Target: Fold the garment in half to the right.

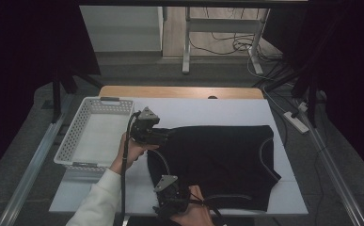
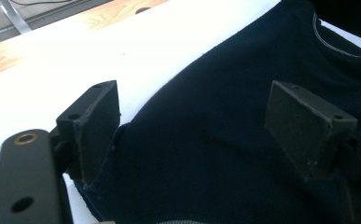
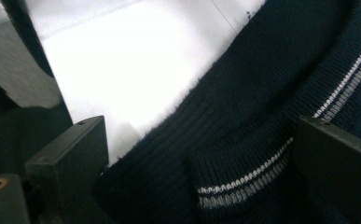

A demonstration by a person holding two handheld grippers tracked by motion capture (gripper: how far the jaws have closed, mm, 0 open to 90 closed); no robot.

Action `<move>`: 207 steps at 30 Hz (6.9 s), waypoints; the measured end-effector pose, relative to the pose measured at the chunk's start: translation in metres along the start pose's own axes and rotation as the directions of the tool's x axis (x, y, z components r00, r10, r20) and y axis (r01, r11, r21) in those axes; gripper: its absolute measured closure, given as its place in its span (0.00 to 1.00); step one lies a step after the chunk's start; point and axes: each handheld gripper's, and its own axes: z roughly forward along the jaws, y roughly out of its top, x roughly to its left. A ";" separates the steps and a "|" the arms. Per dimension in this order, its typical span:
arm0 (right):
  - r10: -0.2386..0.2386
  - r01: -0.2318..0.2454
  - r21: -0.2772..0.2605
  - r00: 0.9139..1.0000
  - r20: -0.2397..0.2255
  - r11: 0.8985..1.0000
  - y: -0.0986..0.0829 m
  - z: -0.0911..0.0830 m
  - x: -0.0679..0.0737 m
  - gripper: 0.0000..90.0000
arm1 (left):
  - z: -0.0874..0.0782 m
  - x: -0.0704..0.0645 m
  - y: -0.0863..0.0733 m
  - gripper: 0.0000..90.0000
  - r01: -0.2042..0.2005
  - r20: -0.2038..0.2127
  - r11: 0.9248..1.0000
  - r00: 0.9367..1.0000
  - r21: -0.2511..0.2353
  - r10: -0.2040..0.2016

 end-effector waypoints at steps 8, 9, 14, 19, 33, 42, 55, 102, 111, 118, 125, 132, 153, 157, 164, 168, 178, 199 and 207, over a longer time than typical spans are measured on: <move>-0.004 0.004 0.001 0.999 0.034 1.000 -0.003 -0.007 -0.008 0.25 | -0.002 0.000 0.000 0.21 0.000 -0.002 1.000 1.000 -0.002 0.000; -0.001 0.001 0.005 0.999 0.037 1.000 -0.004 -0.008 -0.010 0.29 | -0.002 0.000 0.000 0.21 0.000 -0.003 1.000 1.000 -0.004 0.000; 0.008 -0.009 0.010 0.999 0.049 1.000 -0.007 -0.014 -0.019 0.58 | -0.003 0.001 0.000 0.21 0.002 -0.002 1.000 1.000 -0.008 -0.002; 0.006 -0.006 0.005 0.999 0.044 1.000 -0.010 -0.018 -0.027 0.76 | -0.003 0.002 0.000 0.21 0.004 -0.004 1.000 1.000 -0.008 -0.004; 0.088 -0.095 -0.122 0.994 -0.062 0.988 -0.014 -0.032 -0.039 0.78 | 0.001 0.015 -0.002 0.17 0.061 -0.033 0.998 0.998 -0.002 -0.062; 0.100 -0.115 -0.164 0.991 -0.093 0.980 -0.016 -0.036 -0.044 0.78 | 0.006 0.016 0.000 0.17 0.039 -0.038 0.999 0.999 0.017 -0.039; 0.084 -0.105 -0.188 0.990 -0.115 0.977 -0.019 -0.035 -0.047 0.78 | 0.017 0.019 0.002 0.16 0.028 -0.051 0.998 0.998 0.053 -0.025; 0.077 -0.095 -0.181 0.991 -0.108 0.979 -0.023 -0.027 -0.042 0.78 | 0.068 0.061 0.006 0.16 0.085 -0.159 0.964 0.986 0.253 -0.045; 0.078 -0.096 -0.173 0.991 -0.110 0.980 -0.024 -0.025 -0.041 0.78 | 0.082 0.061 0.003 0.16 0.068 -0.162 0.943 0.987 0.326 -0.015; 0.078 -0.096 -0.174 0.991 -0.107 0.980 -0.025 -0.025 -0.040 0.78 | 0.091 0.064 -0.001 0.16 0.084 -0.165 0.921 0.986 0.381 -0.022; 0.078 -0.096 -0.168 0.991 -0.109 0.981 -0.025 -0.024 -0.040 0.78 | 0.100 0.060 -0.003 0.14 0.080 -0.158 0.905 0.987 0.419 -0.014; 0.079 -0.096 -0.165 0.991 -0.109 0.982 -0.025 -0.024 -0.040 0.78 | 0.107 0.060 -0.006 0.14 0.076 -0.155 0.882 0.988 0.465 -0.004; 0.084 -0.102 -0.164 0.990 -0.111 0.981 -0.027 -0.022 -0.040 0.78 | 0.102 0.044 -0.020 0.85 0.065 -0.058 0.903 0.997 0.425 -0.044; 0.085 -0.103 -0.171 0.990 -0.114 0.980 -0.028 -0.022 -0.040 0.78 | 0.098 0.039 -0.021 0.86 0.046 -0.072 0.915 0.997 0.401 -0.019; 0.087 -0.106 -0.192 0.991 -0.105 0.976 -0.029 -0.025 -0.040 0.78 | 0.083 0.037 -0.015 0.86 0.033 -0.045 0.946 0.999 0.323 -0.019; 0.088 -0.108 -0.217 0.991 -0.102 0.970 -0.029 -0.027 -0.040 0.78 | 0.074 0.032 -0.006 0.86 0.011 -0.031 0.960 1.000 0.281 -0.002; 0.092 -0.118 -0.267 0.990 -0.107 0.956 -0.030 -0.036 -0.042 0.78 | 0.057 0.023 0.008 0.86 -0.012 0.004 0.977 1.000 0.213 0.012; 0.083 -0.106 -0.367 0.993 -0.078 0.924 -0.013 -0.053 -0.044 0.78 | 0.026 0.041 0.016 0.87 0.051 0.034 0.992 0.998 0.111 -0.055; 0.086 -0.114 -0.387 0.992 -0.089 0.915 -0.006 -0.055 -0.048 0.78 | 0.019 0.047 0.017 0.87 0.067 0.033 0.994 0.997 0.092 -0.070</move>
